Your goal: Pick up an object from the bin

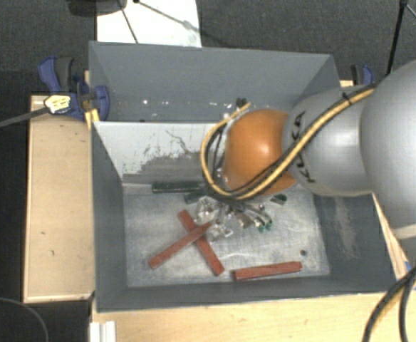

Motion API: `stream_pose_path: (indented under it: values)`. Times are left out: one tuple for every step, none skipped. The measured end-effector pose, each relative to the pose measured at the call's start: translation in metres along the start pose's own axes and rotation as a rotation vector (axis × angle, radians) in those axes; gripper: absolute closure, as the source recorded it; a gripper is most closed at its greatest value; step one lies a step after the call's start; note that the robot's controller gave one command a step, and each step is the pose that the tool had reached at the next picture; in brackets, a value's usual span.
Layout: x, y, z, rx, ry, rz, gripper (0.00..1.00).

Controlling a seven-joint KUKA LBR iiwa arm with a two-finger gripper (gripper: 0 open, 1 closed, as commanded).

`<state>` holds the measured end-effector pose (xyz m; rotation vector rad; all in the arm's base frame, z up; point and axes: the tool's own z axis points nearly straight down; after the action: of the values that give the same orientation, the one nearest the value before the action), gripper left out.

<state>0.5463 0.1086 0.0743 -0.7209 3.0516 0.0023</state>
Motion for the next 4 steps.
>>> stream_pose_path:
  values:
    - [0.000, 0.000, 0.000, 0.000, 0.000, 0.000, 1.00]
    - [-0.008, -0.010, -0.116, 0.000, 0.003, 0.020, 1.00]
    - [-0.008, -0.010, -0.115, 0.000, 0.004, 0.020, 1.00]
    - [-0.022, -0.013, -0.063, 0.002, -0.004, 0.032, 1.00]
